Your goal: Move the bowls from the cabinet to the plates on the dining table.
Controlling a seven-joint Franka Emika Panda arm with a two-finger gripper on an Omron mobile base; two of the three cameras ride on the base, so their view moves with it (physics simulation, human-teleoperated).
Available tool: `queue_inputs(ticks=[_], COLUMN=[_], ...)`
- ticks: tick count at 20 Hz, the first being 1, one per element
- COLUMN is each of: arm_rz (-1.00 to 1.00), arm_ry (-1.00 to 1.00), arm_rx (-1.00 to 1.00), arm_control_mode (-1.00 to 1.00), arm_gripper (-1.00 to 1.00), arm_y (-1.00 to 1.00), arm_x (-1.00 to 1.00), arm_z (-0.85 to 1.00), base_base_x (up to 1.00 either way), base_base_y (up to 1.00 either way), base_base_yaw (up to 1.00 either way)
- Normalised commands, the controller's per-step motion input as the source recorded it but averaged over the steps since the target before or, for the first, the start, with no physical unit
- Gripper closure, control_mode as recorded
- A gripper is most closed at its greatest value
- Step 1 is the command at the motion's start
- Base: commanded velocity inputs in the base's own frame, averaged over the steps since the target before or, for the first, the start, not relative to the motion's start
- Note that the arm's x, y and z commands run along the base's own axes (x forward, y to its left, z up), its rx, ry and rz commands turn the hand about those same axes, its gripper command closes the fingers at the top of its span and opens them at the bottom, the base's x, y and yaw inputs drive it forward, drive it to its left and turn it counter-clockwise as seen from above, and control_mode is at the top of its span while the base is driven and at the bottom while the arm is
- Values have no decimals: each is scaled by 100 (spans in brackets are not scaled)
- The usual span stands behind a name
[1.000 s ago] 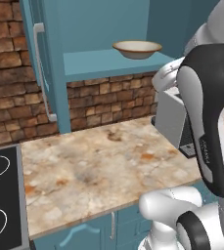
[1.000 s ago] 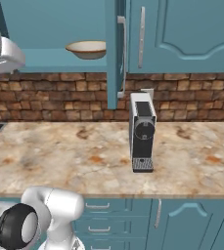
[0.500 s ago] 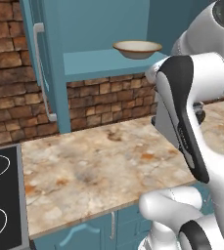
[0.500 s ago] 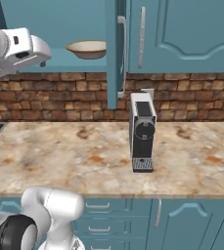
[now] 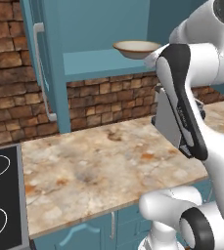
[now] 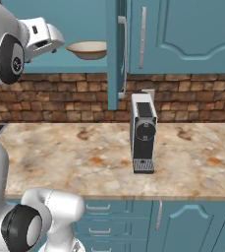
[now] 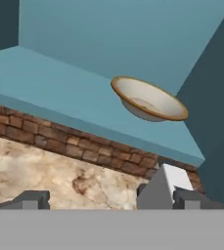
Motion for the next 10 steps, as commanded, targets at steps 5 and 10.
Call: queue_inputs(ticks=[5,10], arm_rz=[0,0], arm_ry=[29,1], arm_rx=[0,0], arm_control_mode=[-100,-100], arm_gripper=[-100,-100], arm_y=[0,-6], arm_x=[36,47], arm_z=[-3,-5], base_base_x=[0,0], base_base_y=[0,0], base_base_yaw=[0,0])
